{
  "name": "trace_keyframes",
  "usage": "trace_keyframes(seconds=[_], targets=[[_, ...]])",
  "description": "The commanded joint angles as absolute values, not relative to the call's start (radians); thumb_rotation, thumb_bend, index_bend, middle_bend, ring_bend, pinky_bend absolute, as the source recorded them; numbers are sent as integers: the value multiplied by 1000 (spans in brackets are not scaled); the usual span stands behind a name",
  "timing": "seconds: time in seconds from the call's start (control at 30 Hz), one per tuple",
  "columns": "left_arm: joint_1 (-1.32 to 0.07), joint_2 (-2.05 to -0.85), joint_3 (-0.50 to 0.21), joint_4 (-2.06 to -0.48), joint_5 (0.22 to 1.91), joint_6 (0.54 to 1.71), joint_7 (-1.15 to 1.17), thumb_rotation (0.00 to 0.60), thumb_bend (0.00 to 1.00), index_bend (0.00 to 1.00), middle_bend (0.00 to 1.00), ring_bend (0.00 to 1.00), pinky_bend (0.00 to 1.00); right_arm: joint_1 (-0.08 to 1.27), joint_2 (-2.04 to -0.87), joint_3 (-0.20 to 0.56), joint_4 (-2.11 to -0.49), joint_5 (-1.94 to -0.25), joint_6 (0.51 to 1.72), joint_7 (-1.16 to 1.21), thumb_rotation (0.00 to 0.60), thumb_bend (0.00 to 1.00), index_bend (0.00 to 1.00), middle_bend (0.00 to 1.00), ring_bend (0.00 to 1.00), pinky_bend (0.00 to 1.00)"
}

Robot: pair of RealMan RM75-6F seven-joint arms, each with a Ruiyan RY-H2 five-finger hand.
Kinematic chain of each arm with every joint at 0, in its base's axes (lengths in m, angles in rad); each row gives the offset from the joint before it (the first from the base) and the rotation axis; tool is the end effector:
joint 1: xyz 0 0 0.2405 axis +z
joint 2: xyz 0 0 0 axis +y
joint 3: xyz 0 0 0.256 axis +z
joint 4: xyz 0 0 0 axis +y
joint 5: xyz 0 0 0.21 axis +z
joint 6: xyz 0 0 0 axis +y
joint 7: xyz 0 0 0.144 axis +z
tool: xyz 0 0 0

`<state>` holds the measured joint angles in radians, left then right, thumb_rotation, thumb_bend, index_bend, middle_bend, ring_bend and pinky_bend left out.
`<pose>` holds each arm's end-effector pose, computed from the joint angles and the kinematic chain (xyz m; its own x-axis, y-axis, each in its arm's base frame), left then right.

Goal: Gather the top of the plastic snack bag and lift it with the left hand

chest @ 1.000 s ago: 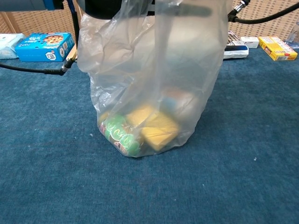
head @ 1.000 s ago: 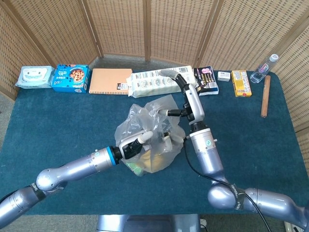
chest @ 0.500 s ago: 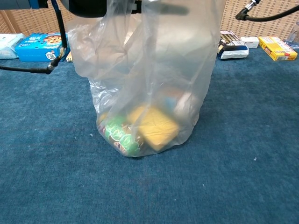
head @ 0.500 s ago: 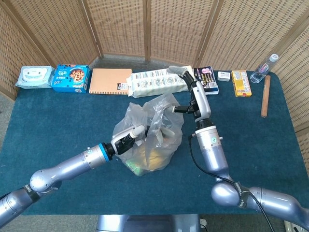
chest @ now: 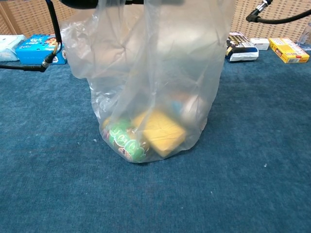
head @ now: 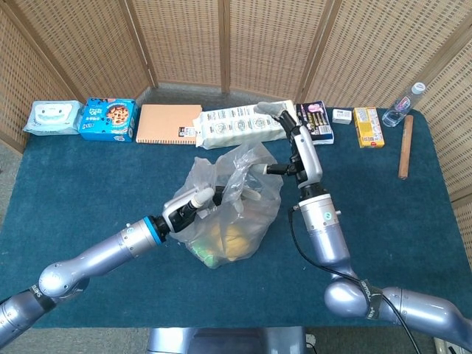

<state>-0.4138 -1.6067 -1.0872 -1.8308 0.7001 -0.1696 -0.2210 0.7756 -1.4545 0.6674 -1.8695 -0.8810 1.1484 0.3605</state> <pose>-0.0130 0.3220 0.0655 -0.5224 0.8307 0.1923 0.5273 0.1375 0.8385 -0.0174 -0.3727 0.1128 -0.7295 -0.2185 0.6481 -0.6033 -0.2410 -0.7603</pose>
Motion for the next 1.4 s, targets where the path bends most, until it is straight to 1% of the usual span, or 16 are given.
trace_keyframes(seconds=[0.03,0.47,0.63,0.83,1.2,1.4], targets=[[-409,-1605,-1092,-1831,697,-179,-225,0,77,462,224,132,72,775,-1454,667,-1870,-880,1149,362,600,13,206,226,131,69],[-417,-1666,-1111,-1833,641,-199,-266,0,76,463,224,133,82,779,-1459,654,-1882,-884,1153,351,600,13,206,225,131,69],[-425,-1684,-1117,-1833,629,-211,-274,0,77,462,224,186,128,781,-1462,648,-1880,-881,1155,343,600,13,206,225,131,70],[-420,-1679,-1117,-1833,622,-209,-284,0,78,463,285,231,187,781,-1462,647,-1871,-873,1153,340,600,14,206,225,131,69],[-371,-1673,-1162,-1832,599,-204,-298,0,83,496,321,273,213,774,-1460,635,-1838,-856,1138,343,600,13,202,224,128,69],[-347,-1674,-1168,-1818,592,-206,-305,0,84,505,332,282,223,762,-1456,624,-1833,-865,1135,347,600,13,195,216,124,69]])
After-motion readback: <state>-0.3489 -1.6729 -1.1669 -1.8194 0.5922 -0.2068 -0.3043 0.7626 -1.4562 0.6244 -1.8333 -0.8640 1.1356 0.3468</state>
